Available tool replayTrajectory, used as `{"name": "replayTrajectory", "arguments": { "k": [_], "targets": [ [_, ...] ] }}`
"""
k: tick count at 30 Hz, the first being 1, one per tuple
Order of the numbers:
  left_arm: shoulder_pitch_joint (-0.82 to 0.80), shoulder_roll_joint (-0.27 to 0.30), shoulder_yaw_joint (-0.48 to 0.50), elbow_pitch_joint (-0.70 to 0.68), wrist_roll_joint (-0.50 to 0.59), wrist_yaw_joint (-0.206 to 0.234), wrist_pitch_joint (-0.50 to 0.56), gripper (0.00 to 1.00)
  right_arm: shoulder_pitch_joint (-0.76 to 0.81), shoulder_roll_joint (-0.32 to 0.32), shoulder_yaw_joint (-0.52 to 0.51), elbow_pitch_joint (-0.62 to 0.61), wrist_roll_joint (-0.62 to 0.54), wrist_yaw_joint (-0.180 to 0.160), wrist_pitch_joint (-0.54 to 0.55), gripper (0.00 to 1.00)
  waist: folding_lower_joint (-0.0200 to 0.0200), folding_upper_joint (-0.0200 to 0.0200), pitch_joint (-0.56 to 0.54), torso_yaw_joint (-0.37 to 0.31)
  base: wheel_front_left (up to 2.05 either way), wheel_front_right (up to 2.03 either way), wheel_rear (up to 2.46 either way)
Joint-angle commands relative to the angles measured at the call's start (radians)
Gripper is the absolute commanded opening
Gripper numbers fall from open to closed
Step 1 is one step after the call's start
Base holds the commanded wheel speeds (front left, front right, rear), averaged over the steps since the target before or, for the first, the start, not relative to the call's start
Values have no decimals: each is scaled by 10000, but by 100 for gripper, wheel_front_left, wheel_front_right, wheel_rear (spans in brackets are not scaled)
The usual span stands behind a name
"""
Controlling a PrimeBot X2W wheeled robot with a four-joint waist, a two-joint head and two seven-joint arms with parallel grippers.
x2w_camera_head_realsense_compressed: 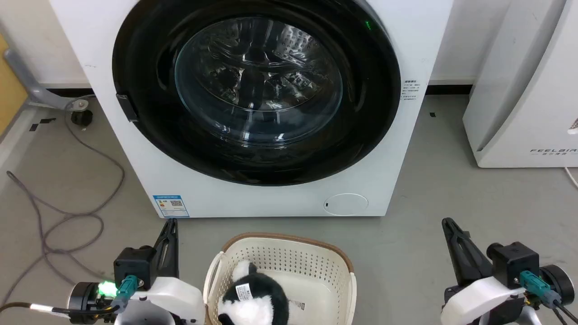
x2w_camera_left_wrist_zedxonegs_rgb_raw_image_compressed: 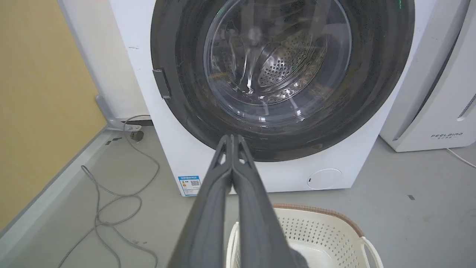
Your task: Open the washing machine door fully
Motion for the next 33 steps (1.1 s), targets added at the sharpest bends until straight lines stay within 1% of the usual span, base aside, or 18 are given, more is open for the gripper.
{"name": "replayTrajectory", "arguments": {
  "k": [1,18,19,30,31,32,33],
  "targets": [
    [85,1,-9,-41,28,26,3,0,65,5,-3,-41,-78,8,5,0,0,0,0,0,0,0,0],
    [85,1,-9,-41,28,26,3,0,65,5,-3,-41,-78,8,5,0,0,0,0,0,0,0,0],
    [0,0,0,0,0,0,0,100,0,0,0,0,0,0,0,100,0,0,0,0,0,0,0],
    [-35,20,-109,184,-163,-86,-180,100,47,0,-5,120,215,1,-126,100,0,0,-1,-21,0,0,0],
    [-41,23,-124,206,-182,-97,-201,100,51,0,-6,136,240,1,-144,99,0,0,-1,-24,0,0,0],
    [-48,26,-138,228,-201,-107,-223,100,55,0,-9,151,265,1,-165,21,0,0,-2,-26,0,0,0],
    [-54,29,-153,251,-220,-117,-244,100,59,0,-9,169,289,1,-181,0,0,0,-3,-28,0,0,0]
  ]
}}
